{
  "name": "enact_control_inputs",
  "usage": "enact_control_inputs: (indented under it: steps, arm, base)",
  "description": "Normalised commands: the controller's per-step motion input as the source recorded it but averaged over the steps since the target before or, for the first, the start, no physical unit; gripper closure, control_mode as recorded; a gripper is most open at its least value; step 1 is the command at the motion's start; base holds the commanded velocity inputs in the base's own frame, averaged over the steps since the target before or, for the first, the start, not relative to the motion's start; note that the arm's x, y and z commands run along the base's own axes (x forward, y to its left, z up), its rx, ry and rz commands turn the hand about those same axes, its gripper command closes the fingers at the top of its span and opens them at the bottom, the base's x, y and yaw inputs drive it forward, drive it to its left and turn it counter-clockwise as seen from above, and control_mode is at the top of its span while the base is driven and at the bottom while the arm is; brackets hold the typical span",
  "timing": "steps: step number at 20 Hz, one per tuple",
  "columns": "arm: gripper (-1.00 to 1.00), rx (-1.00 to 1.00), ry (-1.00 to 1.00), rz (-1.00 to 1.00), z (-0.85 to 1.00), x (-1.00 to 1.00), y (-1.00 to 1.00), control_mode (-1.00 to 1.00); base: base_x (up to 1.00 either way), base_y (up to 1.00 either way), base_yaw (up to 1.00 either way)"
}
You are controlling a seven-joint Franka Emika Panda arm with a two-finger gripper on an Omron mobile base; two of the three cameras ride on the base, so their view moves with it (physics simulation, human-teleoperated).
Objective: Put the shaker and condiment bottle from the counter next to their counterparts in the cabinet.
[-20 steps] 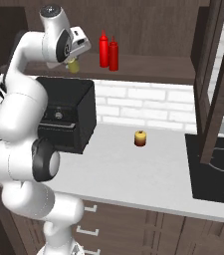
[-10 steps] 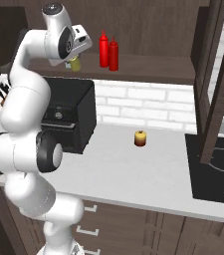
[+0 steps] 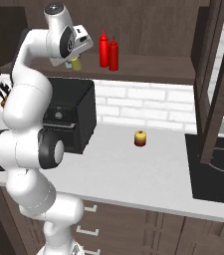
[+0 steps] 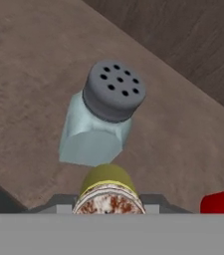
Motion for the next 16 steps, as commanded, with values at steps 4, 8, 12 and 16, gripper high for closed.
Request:
enact_control_inputs:
  steps: [4, 8, 12, 16]
  arm:
    - [1.00, 0.00, 0.00, 0.00, -0.26, 0.04, 0.00, -1.00]
    - [1.00, 0.00, 0.03, 0.00, -0.17, 0.02, 0.00, -1.00]
    - [-1.00, 0.00, 0.00, 0.00, -0.21, 0.00, 0.05, -1.00]
    - [-1.00, 0.00, 0.00, 0.00, -0.12, 0.00, 0.00, -1.00]
  base:
    - [0.00, 0.00, 0.00]
    - [0.00, 0.00, 0.00]
    - [0.00, 0.00, 0.00]
    - [0.00, 0.00, 0.00]
